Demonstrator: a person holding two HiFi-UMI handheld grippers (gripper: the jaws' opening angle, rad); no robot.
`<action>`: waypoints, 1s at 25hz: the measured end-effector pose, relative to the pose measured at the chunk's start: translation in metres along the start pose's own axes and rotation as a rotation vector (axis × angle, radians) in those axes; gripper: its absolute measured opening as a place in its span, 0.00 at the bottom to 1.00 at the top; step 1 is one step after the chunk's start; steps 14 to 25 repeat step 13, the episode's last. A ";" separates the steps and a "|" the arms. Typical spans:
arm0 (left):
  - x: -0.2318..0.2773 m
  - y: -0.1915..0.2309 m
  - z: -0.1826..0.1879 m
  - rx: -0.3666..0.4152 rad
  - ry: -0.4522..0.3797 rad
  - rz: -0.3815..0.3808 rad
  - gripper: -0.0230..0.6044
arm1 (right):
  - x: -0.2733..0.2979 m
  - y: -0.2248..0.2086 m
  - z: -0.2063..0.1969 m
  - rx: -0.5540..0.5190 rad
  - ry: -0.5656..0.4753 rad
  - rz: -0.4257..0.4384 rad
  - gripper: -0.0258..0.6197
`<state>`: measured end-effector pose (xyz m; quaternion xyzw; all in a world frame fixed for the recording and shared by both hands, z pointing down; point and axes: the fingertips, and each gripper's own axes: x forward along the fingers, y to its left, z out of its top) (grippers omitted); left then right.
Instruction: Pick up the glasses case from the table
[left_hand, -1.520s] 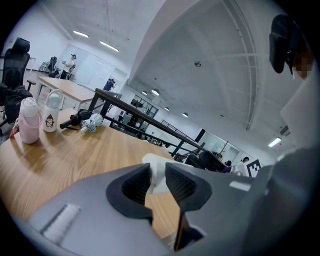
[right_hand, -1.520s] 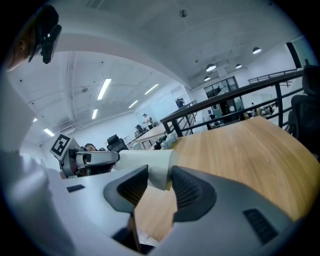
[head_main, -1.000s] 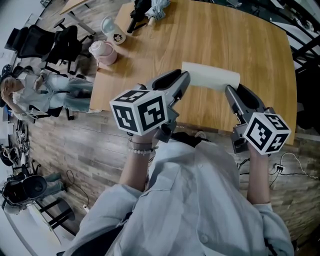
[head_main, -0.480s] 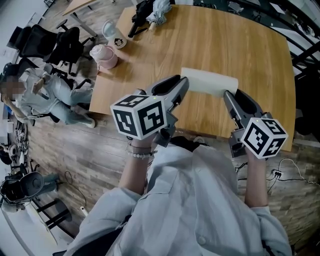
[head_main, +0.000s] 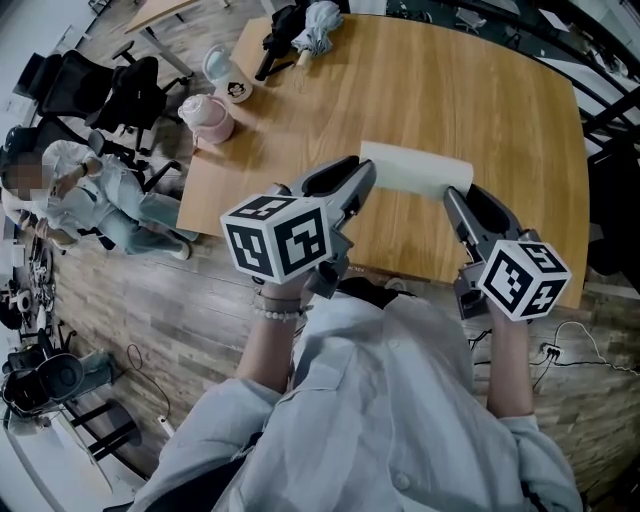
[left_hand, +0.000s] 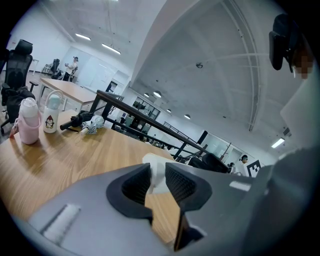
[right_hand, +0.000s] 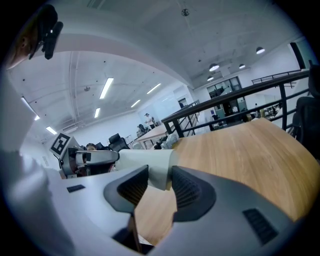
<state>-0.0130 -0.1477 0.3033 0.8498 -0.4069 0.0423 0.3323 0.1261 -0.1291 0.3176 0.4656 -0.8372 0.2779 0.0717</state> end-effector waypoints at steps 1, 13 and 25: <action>0.001 0.000 0.000 -0.001 0.001 0.000 0.19 | 0.000 0.000 0.000 -0.001 0.002 0.000 0.27; 0.009 0.005 -0.001 -0.006 0.015 0.003 0.19 | 0.006 -0.007 -0.001 0.000 0.021 -0.009 0.27; 0.009 0.005 -0.001 -0.006 0.015 0.003 0.19 | 0.006 -0.007 -0.001 0.000 0.021 -0.009 0.27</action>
